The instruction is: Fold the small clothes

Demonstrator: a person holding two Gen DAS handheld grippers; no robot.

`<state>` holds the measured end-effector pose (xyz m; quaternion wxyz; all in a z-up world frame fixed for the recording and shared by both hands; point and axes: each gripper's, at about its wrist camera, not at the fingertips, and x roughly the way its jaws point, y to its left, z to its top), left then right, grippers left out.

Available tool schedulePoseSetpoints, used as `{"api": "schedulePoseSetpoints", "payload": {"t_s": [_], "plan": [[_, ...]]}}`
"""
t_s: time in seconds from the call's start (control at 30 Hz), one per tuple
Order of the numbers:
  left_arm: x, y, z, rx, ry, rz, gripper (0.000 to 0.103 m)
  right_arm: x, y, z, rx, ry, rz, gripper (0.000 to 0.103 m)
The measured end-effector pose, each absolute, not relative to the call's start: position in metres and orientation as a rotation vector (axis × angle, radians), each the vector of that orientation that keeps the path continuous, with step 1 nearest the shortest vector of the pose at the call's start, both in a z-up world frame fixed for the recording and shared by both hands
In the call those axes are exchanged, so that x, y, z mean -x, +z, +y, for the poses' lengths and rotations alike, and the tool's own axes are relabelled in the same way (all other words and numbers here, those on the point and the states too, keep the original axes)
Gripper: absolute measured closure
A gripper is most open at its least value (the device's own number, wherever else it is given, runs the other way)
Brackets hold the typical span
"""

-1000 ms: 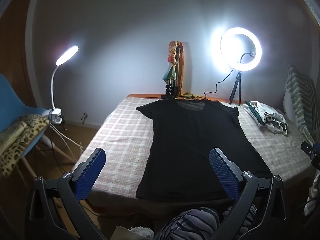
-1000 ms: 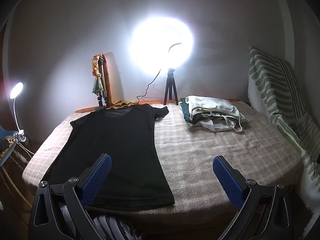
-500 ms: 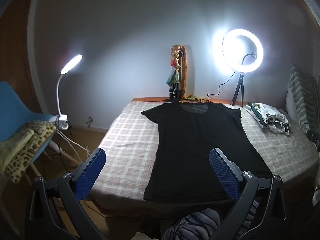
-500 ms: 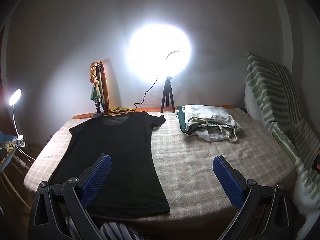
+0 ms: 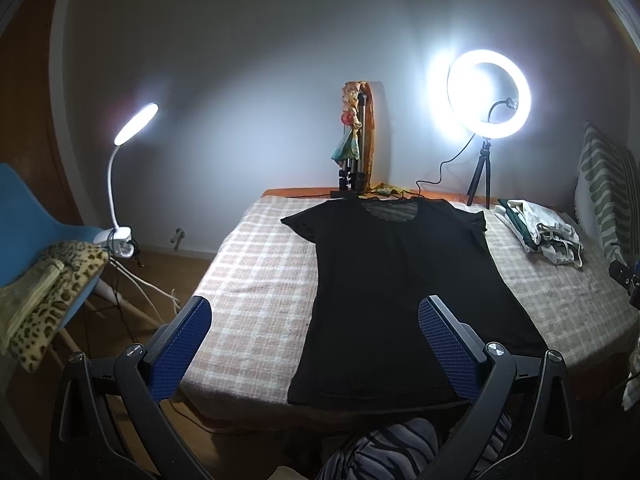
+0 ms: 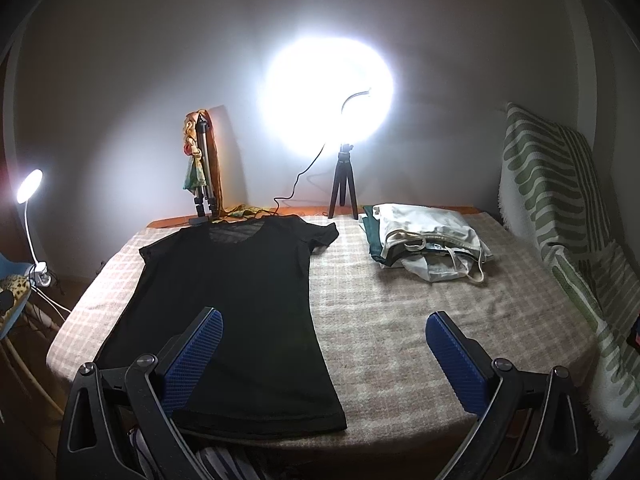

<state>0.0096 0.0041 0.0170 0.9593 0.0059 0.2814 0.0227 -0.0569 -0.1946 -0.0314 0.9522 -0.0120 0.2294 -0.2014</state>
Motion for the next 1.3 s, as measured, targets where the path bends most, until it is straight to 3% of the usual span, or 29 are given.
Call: {"api": "schedulePoseSetpoints", "payload": {"t_s": [1.3], "plan": [[-0.018,0.025,-0.009,-0.009,0.03,0.568,0.0,0.043,-0.026,-0.191,0.021,-0.39,0.469,0.0]]}}
